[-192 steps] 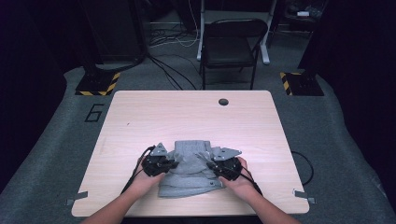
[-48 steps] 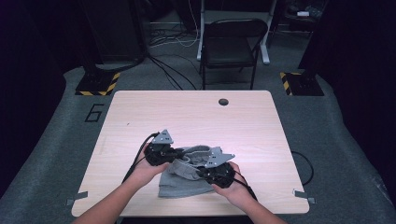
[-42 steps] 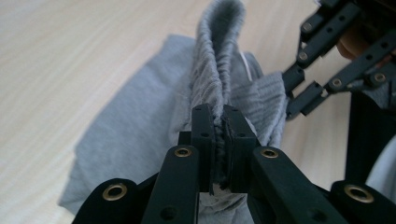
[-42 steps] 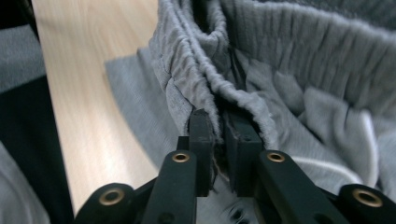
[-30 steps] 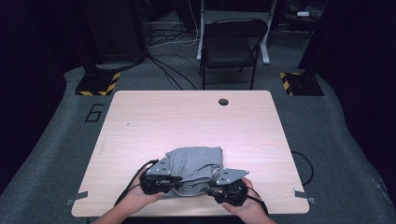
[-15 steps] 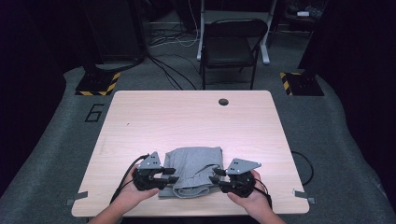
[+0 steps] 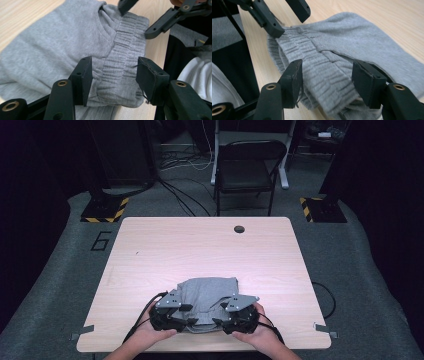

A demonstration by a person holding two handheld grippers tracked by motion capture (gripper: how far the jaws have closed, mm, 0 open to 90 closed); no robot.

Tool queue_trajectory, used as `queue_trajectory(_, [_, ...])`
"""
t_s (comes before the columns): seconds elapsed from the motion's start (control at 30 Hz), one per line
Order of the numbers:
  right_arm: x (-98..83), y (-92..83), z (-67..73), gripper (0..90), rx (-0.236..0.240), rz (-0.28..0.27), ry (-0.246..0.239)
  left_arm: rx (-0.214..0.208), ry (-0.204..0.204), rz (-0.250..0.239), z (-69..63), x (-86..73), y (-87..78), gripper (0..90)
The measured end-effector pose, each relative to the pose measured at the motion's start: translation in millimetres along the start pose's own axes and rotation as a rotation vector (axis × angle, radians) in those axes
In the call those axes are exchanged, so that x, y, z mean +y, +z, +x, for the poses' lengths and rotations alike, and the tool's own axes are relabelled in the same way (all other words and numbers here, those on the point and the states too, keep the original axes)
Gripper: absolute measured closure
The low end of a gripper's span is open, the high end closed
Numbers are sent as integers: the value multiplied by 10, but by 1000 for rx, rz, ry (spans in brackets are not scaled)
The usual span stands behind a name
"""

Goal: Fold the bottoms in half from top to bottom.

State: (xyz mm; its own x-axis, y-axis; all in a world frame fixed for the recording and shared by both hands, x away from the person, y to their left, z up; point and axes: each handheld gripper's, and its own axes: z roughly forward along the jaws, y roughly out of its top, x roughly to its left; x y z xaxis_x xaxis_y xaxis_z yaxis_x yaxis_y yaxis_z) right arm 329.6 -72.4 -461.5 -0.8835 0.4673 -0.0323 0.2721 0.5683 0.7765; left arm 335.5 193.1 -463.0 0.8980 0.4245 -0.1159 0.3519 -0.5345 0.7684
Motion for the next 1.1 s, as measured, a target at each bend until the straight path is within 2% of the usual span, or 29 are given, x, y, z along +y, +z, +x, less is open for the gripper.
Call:
queue_trajectory(0.07, [-3, 53, -3, 420, -4, 21, -9, -16, -4, 8, -5, -9, 43, 462])
queue_trajectory(0.1, [-9, 80, -7, 430, -5, 31, -12, -10, -6, 14, -11, -15, 67, 462])
queue_trajectory(0.2, [-40, 148, -30, 463, 22, 58, -9, -16, -1, 26, -5, -52, 144, 466])
queue_trajectory(0.37, [-138, 183, -26, 464, 53, 94, 17, -29, -26, 55, 26, -140, 210, 488])
queue_trajectory(0.53, [-213, 252, 29, 439, 56, 125, -13, -25, -10, 80, 10, -209, 267, 490])
queue_trajectory(0.57, [-222, 267, 29, 439, 59, 125, -29, -19, -4, 81, 9, -217, 272, 491])
queue_trajectory(0.7, [-223, 260, 35, 441, 62, 131, -14, -32, -22, 72, 30, -218, 252, 493])
queue_trajectory(0.8, [-195, 198, 13, 454, 71, 100, 5, -41, -37, 47, 47, -192, 194, 494])
queue_trajectory(0.93, [-117, 56, -47, 466, 71, 28, 40, -18, -42, 7, 95, -123, 80, 494])
queue_trajectory(0.97, [-89, 9, -77, 475, 61, 6, 44, -15, -46, 0, 114, -109, 54, 492])
queue_trajectory(1.1, [-39, -79, -206, 492, 6, -21, 79, 33, -55, -27, 251, -43, -54, 484])
